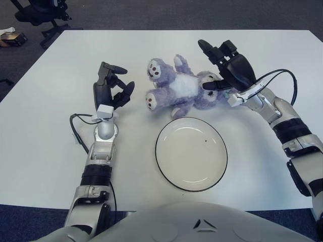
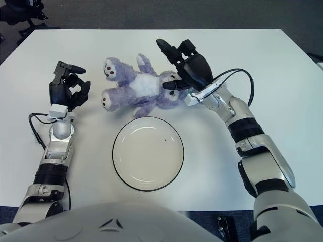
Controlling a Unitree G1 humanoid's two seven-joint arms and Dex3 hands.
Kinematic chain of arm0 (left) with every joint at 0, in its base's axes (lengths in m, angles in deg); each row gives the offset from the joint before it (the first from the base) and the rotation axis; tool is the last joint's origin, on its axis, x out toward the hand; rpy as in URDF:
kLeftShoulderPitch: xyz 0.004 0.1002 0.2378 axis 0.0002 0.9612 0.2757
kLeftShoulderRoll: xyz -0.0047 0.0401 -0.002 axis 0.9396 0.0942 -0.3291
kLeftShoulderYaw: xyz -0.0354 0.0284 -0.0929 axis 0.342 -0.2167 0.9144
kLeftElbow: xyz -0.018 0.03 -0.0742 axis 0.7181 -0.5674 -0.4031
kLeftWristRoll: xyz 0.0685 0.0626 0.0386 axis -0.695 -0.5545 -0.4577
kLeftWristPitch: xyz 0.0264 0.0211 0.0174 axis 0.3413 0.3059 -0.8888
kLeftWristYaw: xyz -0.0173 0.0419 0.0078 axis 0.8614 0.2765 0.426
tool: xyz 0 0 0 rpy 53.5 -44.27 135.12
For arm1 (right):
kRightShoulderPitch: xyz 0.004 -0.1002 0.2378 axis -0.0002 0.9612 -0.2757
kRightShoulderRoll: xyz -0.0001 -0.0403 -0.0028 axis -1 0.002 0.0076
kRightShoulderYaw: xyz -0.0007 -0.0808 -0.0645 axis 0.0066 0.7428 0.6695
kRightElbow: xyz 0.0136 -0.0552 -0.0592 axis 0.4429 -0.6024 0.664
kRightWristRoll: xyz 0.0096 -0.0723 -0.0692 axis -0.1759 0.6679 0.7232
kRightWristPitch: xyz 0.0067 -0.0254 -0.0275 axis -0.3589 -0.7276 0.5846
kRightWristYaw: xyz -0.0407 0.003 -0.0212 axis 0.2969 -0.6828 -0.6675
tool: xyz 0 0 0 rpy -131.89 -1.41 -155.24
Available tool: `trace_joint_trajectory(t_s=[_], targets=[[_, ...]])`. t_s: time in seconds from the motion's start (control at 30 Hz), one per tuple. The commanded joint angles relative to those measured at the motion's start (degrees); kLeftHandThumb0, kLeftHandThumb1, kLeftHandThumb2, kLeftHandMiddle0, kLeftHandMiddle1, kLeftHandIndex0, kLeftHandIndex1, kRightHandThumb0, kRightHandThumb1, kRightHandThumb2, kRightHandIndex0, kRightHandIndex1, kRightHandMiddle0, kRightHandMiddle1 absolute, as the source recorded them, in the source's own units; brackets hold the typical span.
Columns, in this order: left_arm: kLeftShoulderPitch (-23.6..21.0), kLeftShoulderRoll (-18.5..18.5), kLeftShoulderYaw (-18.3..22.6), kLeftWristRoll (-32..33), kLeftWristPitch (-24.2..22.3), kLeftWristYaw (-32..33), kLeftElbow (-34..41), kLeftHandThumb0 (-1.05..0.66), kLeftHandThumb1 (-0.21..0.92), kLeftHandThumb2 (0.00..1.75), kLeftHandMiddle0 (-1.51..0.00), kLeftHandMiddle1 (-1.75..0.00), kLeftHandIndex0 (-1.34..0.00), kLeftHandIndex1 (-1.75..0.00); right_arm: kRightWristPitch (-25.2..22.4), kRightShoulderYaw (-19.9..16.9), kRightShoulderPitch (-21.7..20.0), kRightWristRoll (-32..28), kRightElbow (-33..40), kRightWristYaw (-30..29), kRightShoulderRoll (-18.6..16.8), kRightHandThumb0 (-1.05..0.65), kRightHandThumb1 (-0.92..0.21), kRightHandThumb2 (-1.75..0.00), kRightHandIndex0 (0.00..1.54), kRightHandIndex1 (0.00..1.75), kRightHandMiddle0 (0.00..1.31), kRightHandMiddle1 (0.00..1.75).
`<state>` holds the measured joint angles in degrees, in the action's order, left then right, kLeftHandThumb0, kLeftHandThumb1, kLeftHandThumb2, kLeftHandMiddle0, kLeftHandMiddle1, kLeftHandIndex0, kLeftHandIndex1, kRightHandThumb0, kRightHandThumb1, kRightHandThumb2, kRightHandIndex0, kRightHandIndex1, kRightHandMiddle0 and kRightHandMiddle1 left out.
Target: Put the doll into the plate.
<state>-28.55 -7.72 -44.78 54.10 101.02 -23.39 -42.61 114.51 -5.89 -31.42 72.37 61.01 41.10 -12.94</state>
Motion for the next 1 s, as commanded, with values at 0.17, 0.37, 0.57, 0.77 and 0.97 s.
trace_joint_trajectory(t_s=[0.17,0.37,0.57,0.77,0.97], targets=[[5.0,-1.6,-0.3,0.2,0.0,-0.1,-4.5,-0.36,0.92,0.31,-0.86,-1.75,-0.43,-1.51,-12.8,-3.9,3.2,-8.2,12.4,17.7,2.2,-0.97,-0.92,-0.75,0.00,0.00,0.06,0.02],[4.9,-1.5,-0.3,0.2,0.2,-0.1,-4.7,-0.36,0.92,0.31,-0.86,-1.75,-0.43,-1.51,-17.2,-5.2,4.0,-8.2,15.3,21.9,1.5,-0.98,-0.92,-0.75,0.00,0.00,0.06,0.02],[5.1,-1.4,-0.2,0.4,0.6,-0.3,-4.6,-0.36,0.92,0.31,-0.86,-1.75,-0.43,-1.51,-22.1,-5.3,4.5,-7.0,17.4,25.1,0.9,-1.02,-0.92,-0.81,0.00,0.00,0.05,0.01],[5.1,-1.4,-0.2,0.4,0.6,-0.3,-4.5,-0.36,0.92,0.31,-0.86,-1.75,-0.43,-1.51,-23.1,-5.6,4.6,-6.5,18.0,25.7,0.5,-1.04,-0.92,-0.83,0.00,0.00,0.05,0.01],[5.6,-1.3,-0.2,-0.1,0.8,0.0,-3.7,-0.36,0.92,0.31,-0.85,-1.75,-0.42,-1.52,-23.1,-5.5,4.8,-5.1,17.4,25.1,-0.1,-1.05,-0.92,-0.84,0.00,0.00,0.05,0.01]])
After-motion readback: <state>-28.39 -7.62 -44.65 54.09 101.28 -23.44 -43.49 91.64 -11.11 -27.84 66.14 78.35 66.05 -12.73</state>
